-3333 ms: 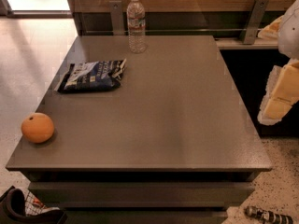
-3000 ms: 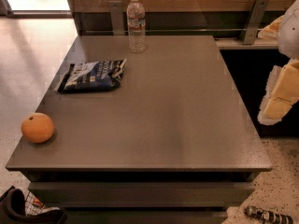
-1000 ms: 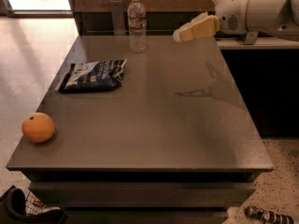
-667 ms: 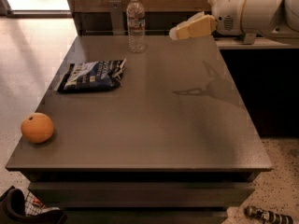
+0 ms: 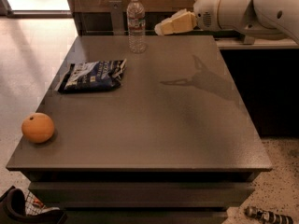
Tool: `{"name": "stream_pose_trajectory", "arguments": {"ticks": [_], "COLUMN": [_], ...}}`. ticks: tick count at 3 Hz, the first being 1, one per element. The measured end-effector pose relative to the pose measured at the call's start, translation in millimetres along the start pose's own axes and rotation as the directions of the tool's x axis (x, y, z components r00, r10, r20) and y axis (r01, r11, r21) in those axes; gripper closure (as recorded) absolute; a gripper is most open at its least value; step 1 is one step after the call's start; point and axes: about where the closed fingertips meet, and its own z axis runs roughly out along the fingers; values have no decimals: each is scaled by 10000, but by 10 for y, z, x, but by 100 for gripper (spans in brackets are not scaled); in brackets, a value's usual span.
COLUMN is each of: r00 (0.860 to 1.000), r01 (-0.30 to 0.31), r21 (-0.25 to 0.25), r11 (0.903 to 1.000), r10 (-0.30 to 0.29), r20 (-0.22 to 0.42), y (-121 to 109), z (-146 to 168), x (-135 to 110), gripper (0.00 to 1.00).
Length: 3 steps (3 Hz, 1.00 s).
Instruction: Move water bottle near orange
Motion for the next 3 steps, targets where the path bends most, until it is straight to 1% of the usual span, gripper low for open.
{"name": "stream_pose_trajectory", "arguments": {"ticks": [1,2,3], "r00": [9994,9943,9835], "r01": [-287,-785,-1366], "r21": [-68,-169,-340], "r11": [9996,9968,9900], "r10": [288,796,1396], "r20": [208,712,1146], "y": [-140,-259,-335], "z": [494,955,1320], "x": [14,46,135], "gripper": [0,0,0]}}
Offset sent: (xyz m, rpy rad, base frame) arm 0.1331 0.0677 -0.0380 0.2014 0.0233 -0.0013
